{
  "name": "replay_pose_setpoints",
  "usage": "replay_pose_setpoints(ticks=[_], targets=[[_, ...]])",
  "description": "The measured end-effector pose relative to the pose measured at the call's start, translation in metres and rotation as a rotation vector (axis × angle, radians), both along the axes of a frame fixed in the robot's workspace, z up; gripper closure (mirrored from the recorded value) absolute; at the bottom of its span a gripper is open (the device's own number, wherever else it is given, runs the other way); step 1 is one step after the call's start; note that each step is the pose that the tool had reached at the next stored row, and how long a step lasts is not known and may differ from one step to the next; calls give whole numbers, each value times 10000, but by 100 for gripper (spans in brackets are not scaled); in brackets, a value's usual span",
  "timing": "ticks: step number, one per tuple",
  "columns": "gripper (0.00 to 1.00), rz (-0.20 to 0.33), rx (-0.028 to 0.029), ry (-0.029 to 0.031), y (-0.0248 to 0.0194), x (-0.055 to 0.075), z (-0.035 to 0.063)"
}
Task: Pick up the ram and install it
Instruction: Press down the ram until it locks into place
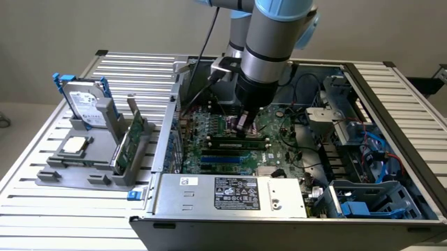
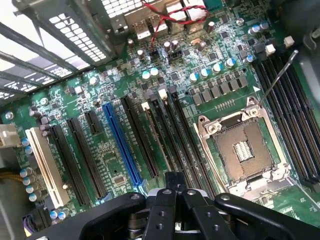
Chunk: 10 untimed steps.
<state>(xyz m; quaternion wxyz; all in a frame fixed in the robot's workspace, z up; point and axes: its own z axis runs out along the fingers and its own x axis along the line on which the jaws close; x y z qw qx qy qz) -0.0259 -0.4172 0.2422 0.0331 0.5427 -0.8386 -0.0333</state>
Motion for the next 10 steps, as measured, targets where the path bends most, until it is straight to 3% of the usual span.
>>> replay_pose_setpoints(ticks=[10], targets=[[89, -1561, -22, 0, 0, 0, 0]])
